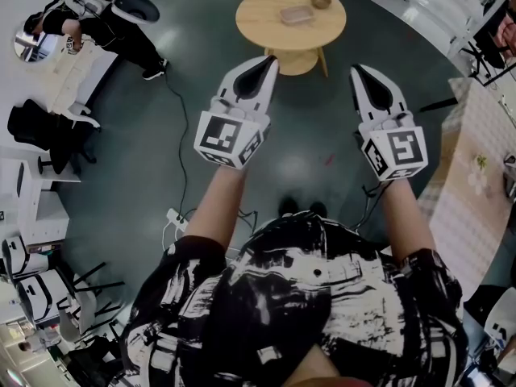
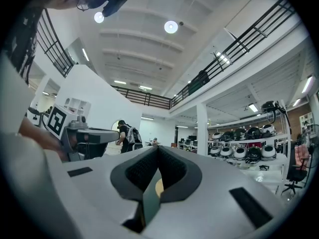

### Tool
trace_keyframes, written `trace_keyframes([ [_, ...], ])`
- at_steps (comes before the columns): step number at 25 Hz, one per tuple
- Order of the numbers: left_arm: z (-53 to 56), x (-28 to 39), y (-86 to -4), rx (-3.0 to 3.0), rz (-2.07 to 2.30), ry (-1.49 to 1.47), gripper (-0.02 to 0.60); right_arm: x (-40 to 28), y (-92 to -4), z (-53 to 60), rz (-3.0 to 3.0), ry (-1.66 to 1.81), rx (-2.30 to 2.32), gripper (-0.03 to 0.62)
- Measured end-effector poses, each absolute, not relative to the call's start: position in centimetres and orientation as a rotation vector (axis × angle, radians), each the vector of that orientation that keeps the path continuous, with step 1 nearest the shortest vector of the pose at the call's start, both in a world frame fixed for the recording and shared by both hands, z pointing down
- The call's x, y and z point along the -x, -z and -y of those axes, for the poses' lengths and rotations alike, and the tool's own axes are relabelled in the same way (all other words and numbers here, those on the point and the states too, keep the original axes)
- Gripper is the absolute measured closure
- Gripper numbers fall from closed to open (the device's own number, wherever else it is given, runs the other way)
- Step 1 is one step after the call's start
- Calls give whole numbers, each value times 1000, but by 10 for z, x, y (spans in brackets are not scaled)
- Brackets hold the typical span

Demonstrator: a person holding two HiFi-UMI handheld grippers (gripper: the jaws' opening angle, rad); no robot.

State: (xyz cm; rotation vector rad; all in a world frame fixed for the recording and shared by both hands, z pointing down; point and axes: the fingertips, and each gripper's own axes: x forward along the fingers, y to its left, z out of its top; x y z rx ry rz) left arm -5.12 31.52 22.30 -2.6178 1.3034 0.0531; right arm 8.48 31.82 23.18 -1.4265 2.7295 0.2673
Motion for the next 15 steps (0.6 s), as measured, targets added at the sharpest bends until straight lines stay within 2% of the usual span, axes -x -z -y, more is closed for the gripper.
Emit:
trace_keyframes([
  [15, -306, 15, -221, 2596, -1342, -26, 581, -124, -231, -308, -2736, -233, 1378, 592],
])
